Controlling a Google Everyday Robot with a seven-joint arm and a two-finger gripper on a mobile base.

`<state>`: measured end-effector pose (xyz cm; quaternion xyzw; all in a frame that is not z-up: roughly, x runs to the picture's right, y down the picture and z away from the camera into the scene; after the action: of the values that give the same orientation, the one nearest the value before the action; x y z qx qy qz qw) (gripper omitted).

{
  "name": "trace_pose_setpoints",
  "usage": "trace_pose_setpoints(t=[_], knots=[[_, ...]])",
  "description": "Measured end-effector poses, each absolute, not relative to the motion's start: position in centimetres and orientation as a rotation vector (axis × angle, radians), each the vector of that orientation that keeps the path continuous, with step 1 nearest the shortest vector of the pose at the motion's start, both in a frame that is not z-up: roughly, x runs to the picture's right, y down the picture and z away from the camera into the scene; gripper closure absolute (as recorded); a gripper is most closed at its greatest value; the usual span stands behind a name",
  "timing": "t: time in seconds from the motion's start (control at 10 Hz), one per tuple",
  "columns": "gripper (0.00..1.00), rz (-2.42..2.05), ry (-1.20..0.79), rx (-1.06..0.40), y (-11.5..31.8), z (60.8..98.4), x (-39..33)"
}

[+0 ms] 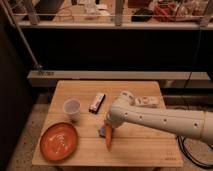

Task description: Place the pepper on the white sponge

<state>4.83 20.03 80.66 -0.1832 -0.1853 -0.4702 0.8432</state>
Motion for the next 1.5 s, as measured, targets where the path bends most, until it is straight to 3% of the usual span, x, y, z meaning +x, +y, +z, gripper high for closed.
trace_pose_setpoints(t=[1.5], knots=[[0.77, -1.039, -0.417, -0.357, 19.68, 81.03, 4.45]])
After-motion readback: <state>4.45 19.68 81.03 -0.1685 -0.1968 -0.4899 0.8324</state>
